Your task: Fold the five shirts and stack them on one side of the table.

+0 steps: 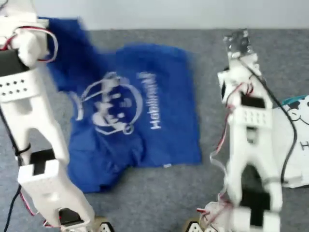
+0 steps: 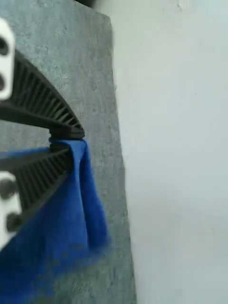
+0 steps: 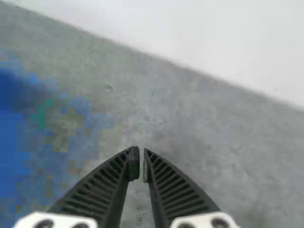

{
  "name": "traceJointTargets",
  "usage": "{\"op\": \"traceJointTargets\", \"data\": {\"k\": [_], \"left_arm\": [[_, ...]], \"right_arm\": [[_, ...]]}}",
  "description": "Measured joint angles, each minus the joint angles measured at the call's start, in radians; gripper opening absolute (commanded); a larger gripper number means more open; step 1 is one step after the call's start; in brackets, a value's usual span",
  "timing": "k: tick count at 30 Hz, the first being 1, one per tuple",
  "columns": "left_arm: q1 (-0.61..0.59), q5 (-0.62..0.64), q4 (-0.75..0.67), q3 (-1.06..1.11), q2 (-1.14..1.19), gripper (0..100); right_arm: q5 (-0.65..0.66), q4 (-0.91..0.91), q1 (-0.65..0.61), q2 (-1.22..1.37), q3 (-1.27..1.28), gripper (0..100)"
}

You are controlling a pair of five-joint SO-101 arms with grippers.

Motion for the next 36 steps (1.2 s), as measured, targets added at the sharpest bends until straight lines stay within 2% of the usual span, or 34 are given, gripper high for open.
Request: {"op": "traceJointTargets", "data": {"k": [3,6,10,14,19,22,25,28,36], "left_arm": [[0.000,-0.009,-0.023,0.000,0.020,1],[-0.003,-0.046,-0.026,0.000,0.021,1],[-0.002,-0.075,-0.014,0.000,0.021,1],[-0.003,-0.089,0.044,0.000,0.021,1],[-0.003,-0.091,0.115,0.000,0.021,1],[-0.003,-0.091,0.135,0.000,0.021,2],[-0.003,-0.091,0.140,0.008,0.021,7],[-0.003,-0.091,0.140,0.061,0.021,16],[-0.003,-0.114,0.081,0.321,0.021,24]], "right_arm": [[0.003,0.025,-0.014,0.199,-0.221,1.0],[0.002,0.135,-0.025,0.365,-0.463,1.0],[0.003,0.361,-0.058,0.512,-0.752,1.3],[0.002,0.629,-0.100,0.542,-0.904,2.5],[0.003,0.942,-0.199,0.542,-0.931,11.7],[0.021,1.097,-0.255,0.542,-0.931,12.2],[0.055,1.223,-0.308,0.542,-0.931,12.2],[0.063,1.283,-0.350,0.542,-0.933,12.2],[0.071,1.284,-0.396,0.542,-0.799,12.2]]}}
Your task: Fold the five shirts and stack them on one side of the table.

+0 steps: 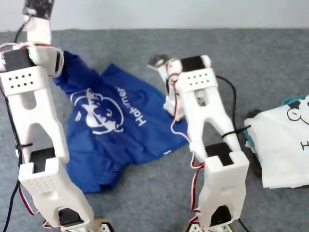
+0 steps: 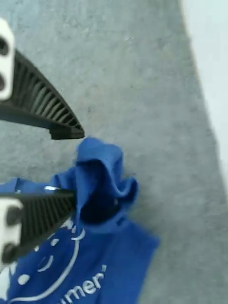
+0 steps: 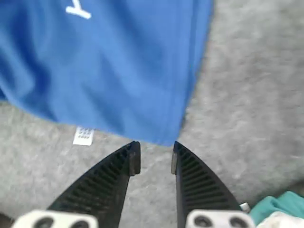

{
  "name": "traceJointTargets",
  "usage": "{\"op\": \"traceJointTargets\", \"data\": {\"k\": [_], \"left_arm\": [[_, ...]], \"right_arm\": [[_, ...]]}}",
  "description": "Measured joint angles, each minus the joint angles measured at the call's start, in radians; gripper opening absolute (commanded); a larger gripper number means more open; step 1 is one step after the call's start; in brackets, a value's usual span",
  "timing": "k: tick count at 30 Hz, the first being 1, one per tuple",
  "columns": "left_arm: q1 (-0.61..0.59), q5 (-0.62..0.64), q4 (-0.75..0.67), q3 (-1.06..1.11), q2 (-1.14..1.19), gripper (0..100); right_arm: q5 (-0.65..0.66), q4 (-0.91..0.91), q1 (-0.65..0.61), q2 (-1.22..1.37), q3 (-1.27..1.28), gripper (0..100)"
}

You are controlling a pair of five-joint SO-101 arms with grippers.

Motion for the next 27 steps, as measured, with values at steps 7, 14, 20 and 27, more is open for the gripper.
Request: {"op": "traceJointTargets", "data": {"k": [7,14,20,27], "left_arm": [[0.000,0.167,-0.195,0.157,0.000,27],[-0.032,0.296,-0.318,0.144,0.000,27],[-0.021,0.338,-0.307,0.140,0.000,22],[-0.018,0.338,-0.005,-0.014,0.000,29]], "right_arm": [[0.002,0.000,-0.034,0.000,0.021,12.1],[0.002,0.002,-0.037,0.000,0.117,12.1],[0.000,0.002,-0.103,-0.009,0.137,12.1],[0.000,0.002,-0.133,-0.160,0.218,12.2]]}}
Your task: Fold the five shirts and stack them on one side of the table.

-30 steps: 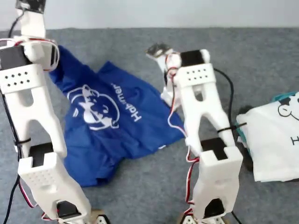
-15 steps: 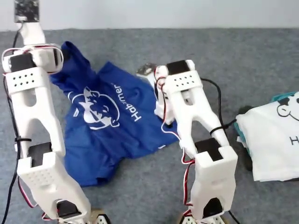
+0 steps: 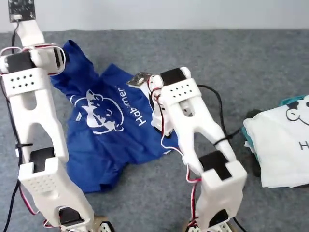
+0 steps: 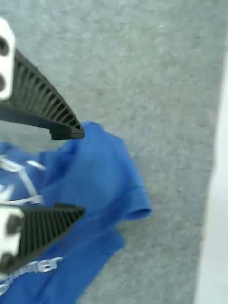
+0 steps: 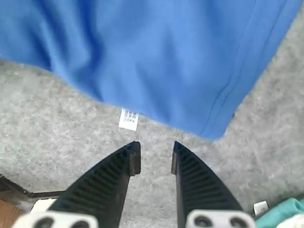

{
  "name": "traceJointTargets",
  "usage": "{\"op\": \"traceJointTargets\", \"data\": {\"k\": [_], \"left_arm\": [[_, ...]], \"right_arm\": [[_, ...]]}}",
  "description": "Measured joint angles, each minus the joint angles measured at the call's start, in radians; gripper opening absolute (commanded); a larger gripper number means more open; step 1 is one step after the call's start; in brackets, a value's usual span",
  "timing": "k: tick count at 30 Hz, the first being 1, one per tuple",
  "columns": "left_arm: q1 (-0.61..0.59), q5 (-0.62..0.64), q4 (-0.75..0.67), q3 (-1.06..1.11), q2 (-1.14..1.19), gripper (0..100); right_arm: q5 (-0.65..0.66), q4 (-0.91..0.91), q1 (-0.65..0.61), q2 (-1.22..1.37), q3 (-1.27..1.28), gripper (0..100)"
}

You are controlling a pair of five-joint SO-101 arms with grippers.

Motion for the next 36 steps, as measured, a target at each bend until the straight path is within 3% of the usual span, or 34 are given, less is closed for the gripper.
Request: {"op": "traceJointTargets", "data": {"k": [5,11,16,23,28,36], "left_arm": [[-0.020,-0.040,0.261,-0.178,0.000,30],[-0.124,-0.043,0.290,-0.258,-0.066,30],[-0.311,0.087,0.290,-0.269,-0.221,30],[-0.502,0.115,0.290,0.037,-0.465,30],[-0.512,0.068,0.290,0.313,-0.637,30],[-0.512,0.041,0.290,0.482,-0.827,30]], "right_arm": [[0.000,0.000,-0.028,-0.143,0.089,12.5],[0.000,-0.091,-0.152,-0.226,0.244,12.5],[0.000,-0.201,-0.307,-0.226,0.324,12.5],[-0.021,-0.307,-0.485,-0.130,0.305,12.5],[-0.029,-0.325,-0.569,0.061,0.181,12.5],[-0.032,-0.247,-0.686,0.304,-0.066,12.5]]}}
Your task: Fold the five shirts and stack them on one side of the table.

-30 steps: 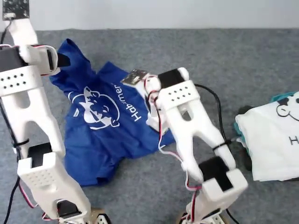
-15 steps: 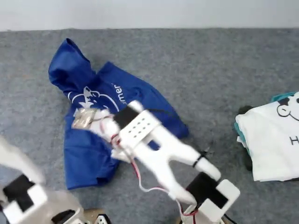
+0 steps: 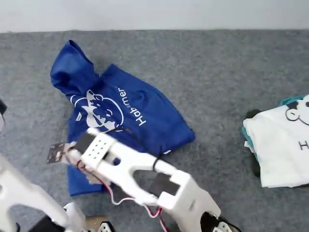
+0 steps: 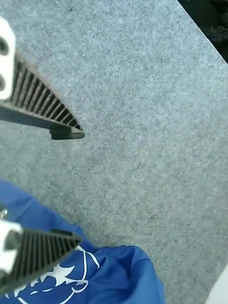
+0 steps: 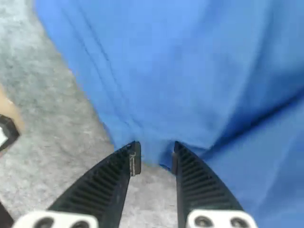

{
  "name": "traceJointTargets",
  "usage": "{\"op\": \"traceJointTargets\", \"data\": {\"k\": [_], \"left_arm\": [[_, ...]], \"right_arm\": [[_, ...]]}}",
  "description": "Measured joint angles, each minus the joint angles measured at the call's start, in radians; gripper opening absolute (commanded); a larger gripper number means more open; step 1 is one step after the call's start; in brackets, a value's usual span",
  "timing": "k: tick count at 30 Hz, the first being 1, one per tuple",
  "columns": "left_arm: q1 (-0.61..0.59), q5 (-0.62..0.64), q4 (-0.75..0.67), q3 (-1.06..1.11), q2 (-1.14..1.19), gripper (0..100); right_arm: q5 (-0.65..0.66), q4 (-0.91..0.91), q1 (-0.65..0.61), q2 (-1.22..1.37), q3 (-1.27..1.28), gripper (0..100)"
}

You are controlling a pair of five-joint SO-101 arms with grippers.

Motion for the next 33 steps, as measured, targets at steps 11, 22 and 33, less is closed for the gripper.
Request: {"op": "traceJointTargets", "data": {"k": [11,22,33], "left_arm": [[0.000,0.000,0.000,0.041,-0.063,30],[0.000,0.000,0.000,0.041,-0.063,30],[0.000,0.000,0.000,0.041,-0.063,30]], "right_arm": [[0.012,0.069,0.049,0.152,-0.091,1.6],[0.060,0.242,0.321,0.178,-0.074,1.0],[0.061,0.244,0.655,0.003,-0.011,0.9]]}}
